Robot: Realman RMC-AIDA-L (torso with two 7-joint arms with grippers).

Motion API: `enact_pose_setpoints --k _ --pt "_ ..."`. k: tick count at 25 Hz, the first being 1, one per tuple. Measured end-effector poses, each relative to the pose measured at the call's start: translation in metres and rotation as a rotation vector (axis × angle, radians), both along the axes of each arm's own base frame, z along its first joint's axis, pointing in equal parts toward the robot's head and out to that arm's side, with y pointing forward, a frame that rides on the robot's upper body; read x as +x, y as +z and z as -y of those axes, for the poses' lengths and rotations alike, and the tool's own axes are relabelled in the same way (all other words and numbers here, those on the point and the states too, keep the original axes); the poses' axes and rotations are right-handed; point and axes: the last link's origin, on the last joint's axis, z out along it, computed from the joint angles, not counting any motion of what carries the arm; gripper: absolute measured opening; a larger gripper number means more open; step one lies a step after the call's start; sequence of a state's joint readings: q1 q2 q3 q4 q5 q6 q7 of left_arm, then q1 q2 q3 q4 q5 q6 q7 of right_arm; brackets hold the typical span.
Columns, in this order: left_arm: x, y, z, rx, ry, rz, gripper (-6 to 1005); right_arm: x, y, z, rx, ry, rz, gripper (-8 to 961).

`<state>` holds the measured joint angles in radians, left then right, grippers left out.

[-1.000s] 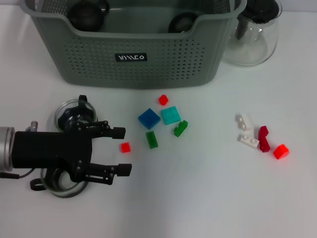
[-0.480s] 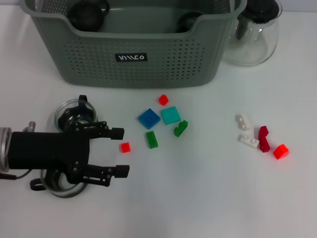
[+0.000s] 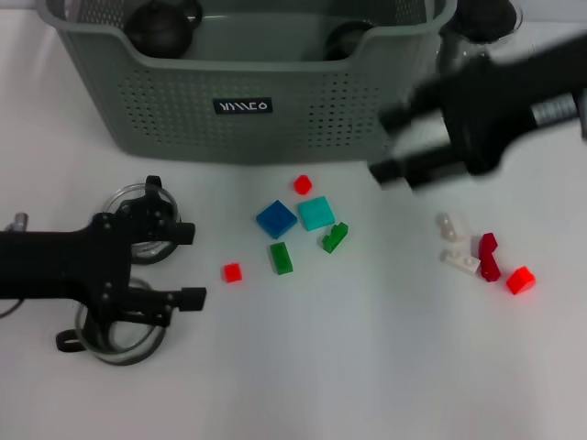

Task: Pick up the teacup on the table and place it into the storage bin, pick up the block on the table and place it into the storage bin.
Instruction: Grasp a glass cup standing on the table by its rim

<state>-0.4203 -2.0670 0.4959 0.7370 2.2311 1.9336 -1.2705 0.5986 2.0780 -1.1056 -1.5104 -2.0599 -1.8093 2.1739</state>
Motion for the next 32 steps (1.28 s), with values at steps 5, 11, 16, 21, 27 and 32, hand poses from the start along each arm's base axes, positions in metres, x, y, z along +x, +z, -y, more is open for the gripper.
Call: enact_pose_setpoints --k 5,11,16,21,27,32 --pt "-0.004 0.011 -0.004 -0.015 0.04 -0.079 844 0.027 -0.013 0.013 -0.098 -0.082 0.087 635" --pt "-0.013 0.032 -0.01 -0.05 0.168 -0.255 843 0.043 -0.028 0.017 -0.176 -0.14 0.098 636" --pt "-0.013 0.045 -0.012 -0.071 0.262 -0.353 843 0.053 -0.038 0.013 -0.184 -0.152 0.134 636" --pt "-0.007 0.046 -0.013 -0.116 0.342 -0.469 842 0.055 -0.044 0.009 -0.195 -0.14 0.141 635" --pt "-0.003 0.034 -0.017 -0.132 0.369 -0.576 842 0.056 -0.06 0.009 -0.218 -0.103 0.177 636" --pt "-0.004 0.028 -0.022 -0.116 0.372 -0.606 841 0.058 -0.071 0.007 -0.225 -0.092 0.23 636"
